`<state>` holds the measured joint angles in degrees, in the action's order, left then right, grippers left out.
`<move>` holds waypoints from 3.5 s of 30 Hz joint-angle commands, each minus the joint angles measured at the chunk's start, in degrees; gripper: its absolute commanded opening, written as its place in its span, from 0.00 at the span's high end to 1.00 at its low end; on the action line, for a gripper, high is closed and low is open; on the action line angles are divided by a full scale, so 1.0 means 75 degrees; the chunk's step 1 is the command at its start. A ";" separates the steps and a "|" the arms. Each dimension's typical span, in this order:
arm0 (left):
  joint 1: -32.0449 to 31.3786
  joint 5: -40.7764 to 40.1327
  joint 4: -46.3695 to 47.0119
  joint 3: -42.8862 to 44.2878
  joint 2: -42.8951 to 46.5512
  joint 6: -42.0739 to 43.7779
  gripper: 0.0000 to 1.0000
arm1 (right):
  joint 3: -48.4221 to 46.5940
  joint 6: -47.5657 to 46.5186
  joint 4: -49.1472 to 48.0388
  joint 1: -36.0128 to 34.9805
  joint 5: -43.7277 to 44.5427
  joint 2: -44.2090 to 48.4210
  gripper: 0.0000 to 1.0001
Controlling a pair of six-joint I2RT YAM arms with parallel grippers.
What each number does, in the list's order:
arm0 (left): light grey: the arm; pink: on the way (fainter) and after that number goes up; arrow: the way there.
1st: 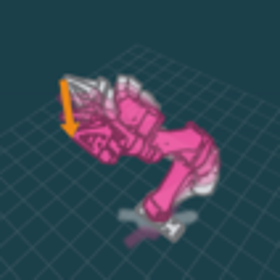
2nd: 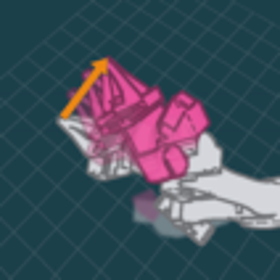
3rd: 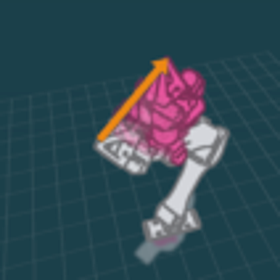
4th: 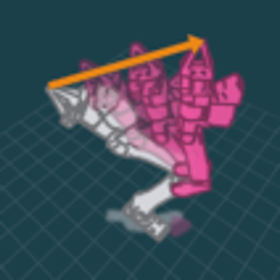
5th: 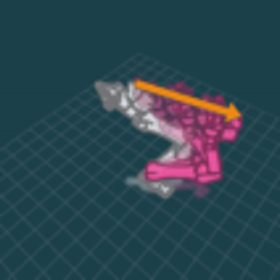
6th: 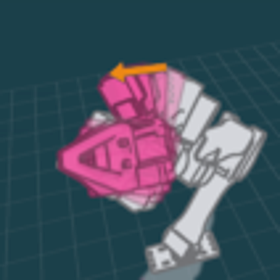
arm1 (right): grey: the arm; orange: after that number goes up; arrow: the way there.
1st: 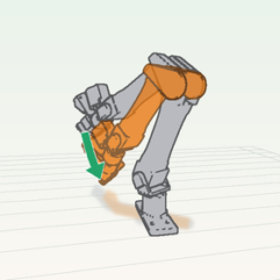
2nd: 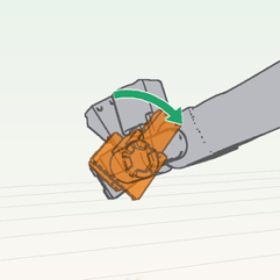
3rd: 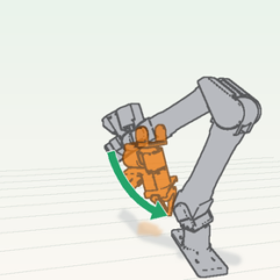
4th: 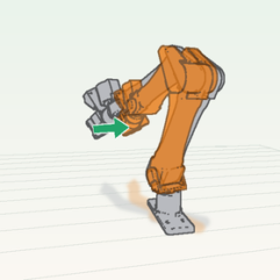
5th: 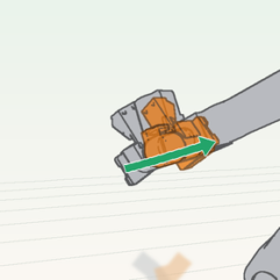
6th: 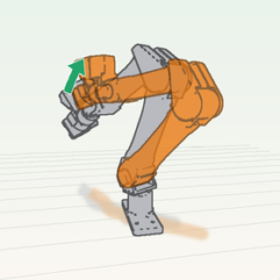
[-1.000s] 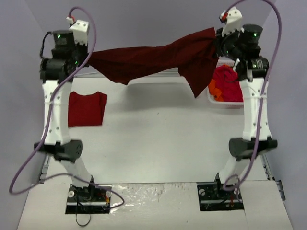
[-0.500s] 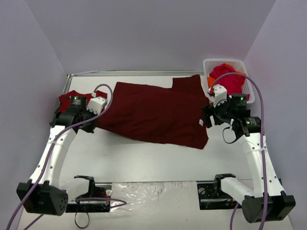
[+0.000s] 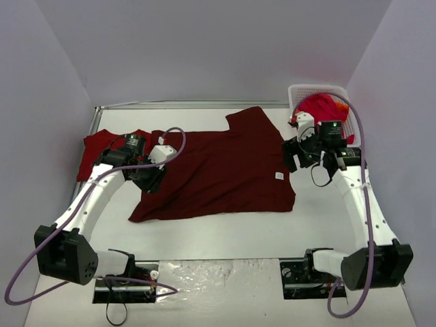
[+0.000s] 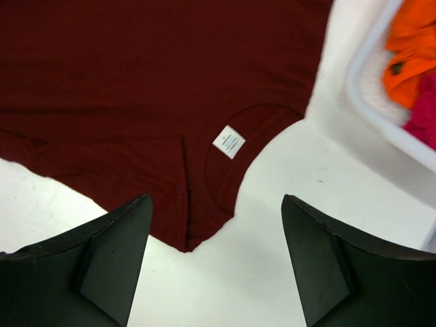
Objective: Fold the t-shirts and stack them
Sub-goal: Flatten out the tshirt
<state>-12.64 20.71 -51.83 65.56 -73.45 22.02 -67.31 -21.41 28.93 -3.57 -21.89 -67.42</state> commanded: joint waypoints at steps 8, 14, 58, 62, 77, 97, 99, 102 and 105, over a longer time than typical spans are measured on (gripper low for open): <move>-0.0224 -0.0746 0.0125 0.0516 -0.0214 0.0170 0.71 | -0.0213 -0.1643 0.1320 -0.0133 -0.1650 -0.2725 0.48; -0.0166 -0.0723 0.0957 0.0528 -0.0881 -0.0439 0.77 | -0.0810 -0.2371 0.2212 -0.0262 -0.2354 -0.4427 0.65; -0.0119 -0.0148 0.1028 0.0282 -0.1796 -0.0534 0.98 | -0.0905 -0.2782 0.2436 -0.0133 -0.1827 -0.5836 1.00; -0.0119 -0.0160 0.1005 0.0317 -0.1808 -0.0522 0.98 | -0.0846 -0.2701 0.2448 -0.0121 -0.1804 -0.5555 1.00; -0.0119 -0.0148 0.0010 0.0610 -0.1375 0.0343 0.98 | -0.1047 -0.2806 0.3878 -0.0121 -0.2391 -0.1736 1.00; -0.0131 -0.0148 -0.0800 -0.0140 -0.1398 0.1154 0.98 | -0.0074 -0.4012 0.5190 -0.0121 -0.1712 -0.1477 1.00; -0.0131 -0.0160 -0.0776 -0.0151 -0.1421 0.1154 0.98 | 0.0137 -0.4141 0.5190 -0.0203 -0.1256 -0.1382 0.71; -0.0142 -0.0160 -0.0753 -0.0105 -0.1527 0.1142 0.98 | 0.0419 -0.4212 0.5202 -0.0262 -0.0833 -0.1428 0.65; -0.0154 -0.0183 -0.0741 -0.0011 -0.1655 0.1060 0.98 | 0.0572 -0.4119 0.5202 -0.0343 -0.0703 -0.1604 0.56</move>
<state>-13.80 18.63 -56.36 64.16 -85.47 29.58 -64.10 -51.48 64.10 -5.23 -30.52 -79.26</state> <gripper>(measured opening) 0.027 0.422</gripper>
